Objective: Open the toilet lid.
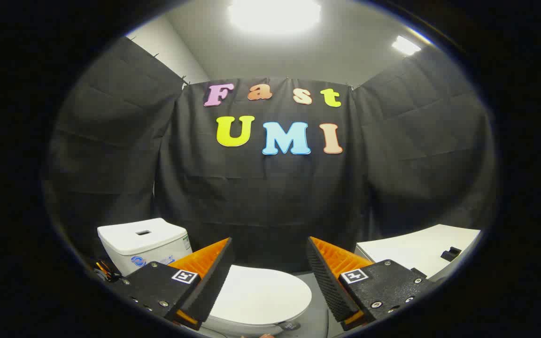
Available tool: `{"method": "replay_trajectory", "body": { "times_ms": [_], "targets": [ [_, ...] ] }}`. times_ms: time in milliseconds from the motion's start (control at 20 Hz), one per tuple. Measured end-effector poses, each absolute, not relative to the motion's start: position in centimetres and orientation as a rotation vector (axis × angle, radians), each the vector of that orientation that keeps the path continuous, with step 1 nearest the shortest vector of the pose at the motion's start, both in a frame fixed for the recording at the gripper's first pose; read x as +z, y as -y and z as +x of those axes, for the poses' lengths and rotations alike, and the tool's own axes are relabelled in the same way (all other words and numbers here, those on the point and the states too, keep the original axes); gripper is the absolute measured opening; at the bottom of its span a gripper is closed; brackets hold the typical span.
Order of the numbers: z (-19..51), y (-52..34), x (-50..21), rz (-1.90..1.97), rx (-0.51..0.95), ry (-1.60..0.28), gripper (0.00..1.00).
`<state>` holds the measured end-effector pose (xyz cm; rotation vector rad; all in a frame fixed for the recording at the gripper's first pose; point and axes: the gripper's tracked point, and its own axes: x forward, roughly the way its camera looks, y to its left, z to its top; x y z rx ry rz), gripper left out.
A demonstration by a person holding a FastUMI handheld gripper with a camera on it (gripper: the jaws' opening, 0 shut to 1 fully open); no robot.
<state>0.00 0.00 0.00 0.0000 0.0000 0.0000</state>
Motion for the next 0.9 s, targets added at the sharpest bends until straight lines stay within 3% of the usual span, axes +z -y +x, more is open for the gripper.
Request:
{"method": "replay_trajectory", "body": {
  "times_ms": [550, 900],
  "targets": [
    [-1.1, 0.7, 2.0, 0.036, -0.005, 0.066, 0.95],
    [-1.6, 3.4, 2.2, 0.069, -0.091, 0.093, 0.95]
  ]
}}
